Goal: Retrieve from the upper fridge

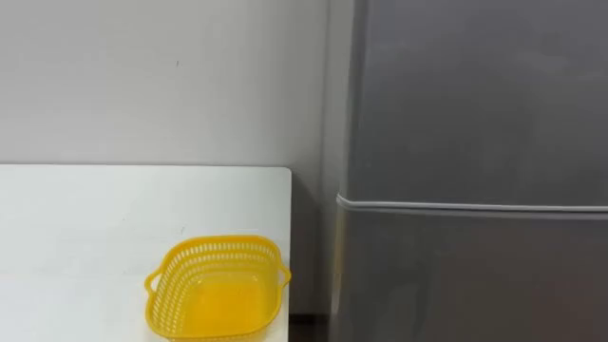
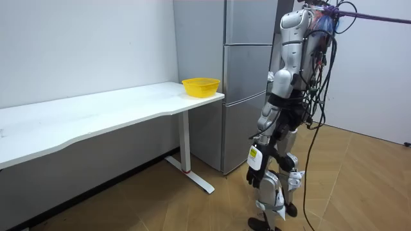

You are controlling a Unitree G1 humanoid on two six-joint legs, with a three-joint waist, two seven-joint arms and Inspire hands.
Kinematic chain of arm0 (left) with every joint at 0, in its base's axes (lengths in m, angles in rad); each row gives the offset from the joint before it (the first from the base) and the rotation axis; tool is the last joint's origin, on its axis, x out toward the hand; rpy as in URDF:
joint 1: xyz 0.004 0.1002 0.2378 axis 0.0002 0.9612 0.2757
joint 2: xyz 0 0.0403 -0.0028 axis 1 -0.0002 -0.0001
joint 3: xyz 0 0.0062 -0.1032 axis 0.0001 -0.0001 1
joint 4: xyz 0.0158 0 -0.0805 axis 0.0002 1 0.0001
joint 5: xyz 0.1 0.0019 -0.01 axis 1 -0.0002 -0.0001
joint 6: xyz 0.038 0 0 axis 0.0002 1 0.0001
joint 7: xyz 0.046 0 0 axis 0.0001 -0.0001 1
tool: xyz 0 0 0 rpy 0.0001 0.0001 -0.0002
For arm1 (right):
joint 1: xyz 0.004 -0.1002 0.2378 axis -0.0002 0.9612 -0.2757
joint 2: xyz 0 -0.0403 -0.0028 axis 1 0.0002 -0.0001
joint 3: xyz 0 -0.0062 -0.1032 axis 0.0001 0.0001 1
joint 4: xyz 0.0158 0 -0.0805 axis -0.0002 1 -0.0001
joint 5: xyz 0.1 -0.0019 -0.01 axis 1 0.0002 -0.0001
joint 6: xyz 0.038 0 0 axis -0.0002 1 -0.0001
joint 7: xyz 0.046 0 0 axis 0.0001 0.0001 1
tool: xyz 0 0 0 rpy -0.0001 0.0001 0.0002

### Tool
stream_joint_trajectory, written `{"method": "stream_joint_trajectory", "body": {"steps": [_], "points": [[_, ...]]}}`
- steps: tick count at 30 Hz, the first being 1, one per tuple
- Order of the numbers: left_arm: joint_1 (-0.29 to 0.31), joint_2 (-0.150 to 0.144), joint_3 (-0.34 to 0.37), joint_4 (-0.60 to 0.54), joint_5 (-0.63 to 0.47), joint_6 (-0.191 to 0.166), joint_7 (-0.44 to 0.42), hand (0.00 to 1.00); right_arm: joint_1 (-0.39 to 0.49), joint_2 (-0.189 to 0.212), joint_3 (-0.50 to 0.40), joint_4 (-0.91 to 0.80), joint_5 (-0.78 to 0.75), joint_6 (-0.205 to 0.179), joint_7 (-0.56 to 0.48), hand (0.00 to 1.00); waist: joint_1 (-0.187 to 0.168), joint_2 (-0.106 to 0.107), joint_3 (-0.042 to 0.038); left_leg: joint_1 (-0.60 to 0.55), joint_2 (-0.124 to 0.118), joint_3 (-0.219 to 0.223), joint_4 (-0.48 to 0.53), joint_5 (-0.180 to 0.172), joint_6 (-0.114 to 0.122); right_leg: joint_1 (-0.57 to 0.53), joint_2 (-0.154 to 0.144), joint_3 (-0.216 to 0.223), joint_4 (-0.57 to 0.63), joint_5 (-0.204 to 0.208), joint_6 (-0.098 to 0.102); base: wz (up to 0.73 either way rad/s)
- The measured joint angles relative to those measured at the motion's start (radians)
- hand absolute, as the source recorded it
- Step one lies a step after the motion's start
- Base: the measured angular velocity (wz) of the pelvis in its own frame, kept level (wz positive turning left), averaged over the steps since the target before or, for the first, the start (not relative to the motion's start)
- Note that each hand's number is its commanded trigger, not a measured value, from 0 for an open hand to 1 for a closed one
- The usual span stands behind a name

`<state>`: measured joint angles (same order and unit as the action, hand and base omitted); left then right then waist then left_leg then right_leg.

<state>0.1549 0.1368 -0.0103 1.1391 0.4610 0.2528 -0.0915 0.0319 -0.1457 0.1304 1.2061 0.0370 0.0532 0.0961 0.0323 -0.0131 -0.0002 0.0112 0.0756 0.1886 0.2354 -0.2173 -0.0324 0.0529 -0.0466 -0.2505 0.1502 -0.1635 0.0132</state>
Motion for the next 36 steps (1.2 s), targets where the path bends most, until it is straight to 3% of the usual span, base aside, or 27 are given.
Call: {"method": "stream_joint_trajectory", "body": {"steps": [8, 13, 21, 25, 28, 36], "points": [[0.007, -0.007, 0.009, -0.002, 0.001, -0.001, -0.001, 0.0, 0.009, 0.0, -0.042, -0.001, 0.0, 0.0, 0.011, 0.0, -0.002, 0.004, 0.0017, 0.001, 0.0, 0.0, -0.006, -0.004, -0.001, -0.002, 0.0, 0.0, 0.001, -0.003, 0.001, 0.0], [0.009, -0.008, 0.033, -0.015, 0.0, -0.003, 0.046, 0.0, 0.024, 0.0, -0.043, -0.008, 0.0, -0.001, 0.003, 0.0, -0.002, 0.0, 0.0004, 0.009, -0.001, -0.001, -0.009, -0.004, -0.001, -0.001, 0.0, 0.0, 0.001, -0.003, 0.001, 0.0], [0.0, -0.008, 0.104, -0.021, -0.045, -0.037, 0.133, 0.0, 0.028, 0.001, -0.053, -0.005, 0.0, -0.011, 0.001, 0.0, -0.002, -0.011, -0.0013, 0.015, -0.003, -0.002, -0.009, -0.004, -0.001, 0.003, -0.002, -0.001, 0.0, -0.004, 0.002, 0.0], [-0.007, -0.008, 0.131, -0.02, -0.198, -0.058, 0.156, 0.0, 0.028, 0.003, -0.066, -0.005, 0.001, -0.011, 0.001, 0.0, -0.001, -0.008, 0.003, 0.018, -0.003, -0.006, -0.011, -0.004, -0.001, 0.006, -0.003, -0.002, 0.0, -0.004, 0.002, 0.0], [0.01, -0.006, 0.157, -0.015, -0.414, -0.072, 0.18, 0.0, 0.033, 0.005, -0.077, 0.0, -0.003, -0.016, 0.002, 0.0, -0.002, -0.007, 0.0041, 0.017, -0.003, -0.003, -0.014, -0.004, 0.0, 0.009, -0.003, -0.003, 0.0, -0.004, 0.002, 0.0], [0.025, -0.018, 0.258, -0.005, -0.862, -0.134, 0.232, 0.0, 0.037, 0.006, -0.103, 0.004, -0.011, -0.018, -0.002, 0.0, 0.005, 0.002, 0.003, 0.022, -0.005, -0.006, -0.014, -0.004, 0.0, 0.023, -0.003, -0.011, -0.001, -0.005, 0.004, 0.03]]}}
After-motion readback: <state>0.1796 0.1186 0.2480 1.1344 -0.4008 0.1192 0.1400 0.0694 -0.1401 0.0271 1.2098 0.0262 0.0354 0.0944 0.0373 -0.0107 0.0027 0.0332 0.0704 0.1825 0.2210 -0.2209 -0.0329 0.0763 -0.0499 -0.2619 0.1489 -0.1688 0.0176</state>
